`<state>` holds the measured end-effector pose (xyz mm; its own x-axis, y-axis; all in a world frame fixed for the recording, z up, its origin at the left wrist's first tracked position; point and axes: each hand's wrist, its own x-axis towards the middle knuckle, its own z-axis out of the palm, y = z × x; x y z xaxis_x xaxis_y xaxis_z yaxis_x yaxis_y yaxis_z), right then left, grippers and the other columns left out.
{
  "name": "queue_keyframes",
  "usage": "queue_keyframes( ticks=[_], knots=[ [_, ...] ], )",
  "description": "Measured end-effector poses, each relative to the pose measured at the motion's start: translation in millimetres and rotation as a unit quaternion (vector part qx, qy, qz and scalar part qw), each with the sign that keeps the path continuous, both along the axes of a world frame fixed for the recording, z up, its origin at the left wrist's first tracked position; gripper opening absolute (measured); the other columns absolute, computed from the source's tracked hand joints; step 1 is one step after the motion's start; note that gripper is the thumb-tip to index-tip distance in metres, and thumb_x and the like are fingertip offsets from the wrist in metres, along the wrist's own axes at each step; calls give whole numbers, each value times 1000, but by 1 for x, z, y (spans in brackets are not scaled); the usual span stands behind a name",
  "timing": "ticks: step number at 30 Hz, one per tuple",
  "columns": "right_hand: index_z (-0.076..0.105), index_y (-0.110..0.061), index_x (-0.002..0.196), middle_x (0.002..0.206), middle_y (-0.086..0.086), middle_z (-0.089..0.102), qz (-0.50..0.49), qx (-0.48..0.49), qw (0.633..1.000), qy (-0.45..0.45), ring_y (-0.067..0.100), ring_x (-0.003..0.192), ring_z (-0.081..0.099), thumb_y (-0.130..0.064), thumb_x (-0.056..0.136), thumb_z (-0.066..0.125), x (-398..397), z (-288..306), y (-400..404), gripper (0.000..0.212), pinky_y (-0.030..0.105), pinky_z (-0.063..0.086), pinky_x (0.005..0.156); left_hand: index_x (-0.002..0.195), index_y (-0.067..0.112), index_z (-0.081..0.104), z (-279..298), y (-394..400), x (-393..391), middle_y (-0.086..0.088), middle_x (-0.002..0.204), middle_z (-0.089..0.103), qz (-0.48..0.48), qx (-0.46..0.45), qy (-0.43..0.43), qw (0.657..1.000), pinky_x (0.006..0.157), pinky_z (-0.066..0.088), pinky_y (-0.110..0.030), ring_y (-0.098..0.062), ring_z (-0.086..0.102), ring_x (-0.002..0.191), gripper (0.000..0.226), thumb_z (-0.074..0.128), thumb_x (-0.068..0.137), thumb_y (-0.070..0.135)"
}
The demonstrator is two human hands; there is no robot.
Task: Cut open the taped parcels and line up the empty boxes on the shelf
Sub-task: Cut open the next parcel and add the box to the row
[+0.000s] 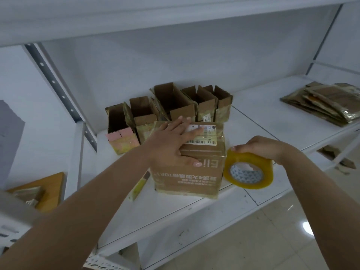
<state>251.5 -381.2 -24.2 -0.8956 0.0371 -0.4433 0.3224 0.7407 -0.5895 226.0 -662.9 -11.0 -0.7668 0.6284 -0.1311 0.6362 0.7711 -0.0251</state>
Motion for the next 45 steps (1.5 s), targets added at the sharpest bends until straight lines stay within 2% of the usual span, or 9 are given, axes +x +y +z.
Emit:
queue_keyframes(
  ticks=[5,8,11,16,22,31,34,39,45],
  knots=[
    [73,-14,89,85,7,74,-8,14,999,35,23,76,71,-69,81,59,0,2,-9,58,32,53,67,148,45,17,0,-9,8,2,164,7,-34,217,52,974,119,-8,-49,-17,-10,151,67,27,89,74],
    [75,-12,84,78,5,73,-17,9,998,55,22,71,71,-71,75,62,2,-3,-10,61,29,50,59,137,24,56,-12,-35,21,4,143,49,136,577,159,790,116,25,-31,-11,35,140,51,36,98,50],
    [74,-10,82,77,7,73,-30,1,997,69,24,72,70,-71,73,64,3,-7,-7,63,30,50,62,127,15,62,-48,-70,20,-4,128,59,406,602,120,677,103,42,-32,-22,53,121,34,43,100,25],
    [75,-9,83,78,9,73,-21,8,997,71,27,75,70,-71,72,64,0,-7,-11,64,35,54,72,119,9,65,-125,-86,41,-6,119,63,508,227,-59,829,95,50,-36,-29,59,110,37,54,96,36],
    [74,-10,86,80,9,73,-17,0,998,60,26,77,70,-73,72,62,2,-8,-10,66,33,52,69,102,9,67,-139,-76,51,-6,99,65,461,30,2,887,78,48,-29,-22,59,98,24,44,98,14],
    [74,-10,85,77,6,75,-20,-52,997,50,25,73,72,-77,60,65,11,-14,-12,72,34,56,69,105,2,51,-45,-93,18,-15,100,61,484,482,110,722,62,46,-33,-30,61,84,20,39,102,17],
    [74,-12,85,75,4,75,-7,-70,997,36,22,71,73,-79,53,67,9,-16,-29,75,31,55,65,100,9,60,11,-62,19,-1,81,60,346,516,148,770,69,46,-32,-20,60,78,34,33,106,29],
    [74,-12,87,83,6,75,9,-87,996,34,24,77,73,-74,67,68,9,-21,-52,66,39,59,79,93,11,65,59,9,40,5,65,62,138,442,-106,880,58,46,-18,-5,56,57,40,36,105,36],
    [72,-14,94,89,5,74,22,-126,992,13,24,82,72,-61,79,68,19,-23,-41,49,40,58,83,77,10,61,33,43,24,4,55,57,134,396,-209,884,51,42,-17,-7,49,45,41,38,105,28]
  ],
)
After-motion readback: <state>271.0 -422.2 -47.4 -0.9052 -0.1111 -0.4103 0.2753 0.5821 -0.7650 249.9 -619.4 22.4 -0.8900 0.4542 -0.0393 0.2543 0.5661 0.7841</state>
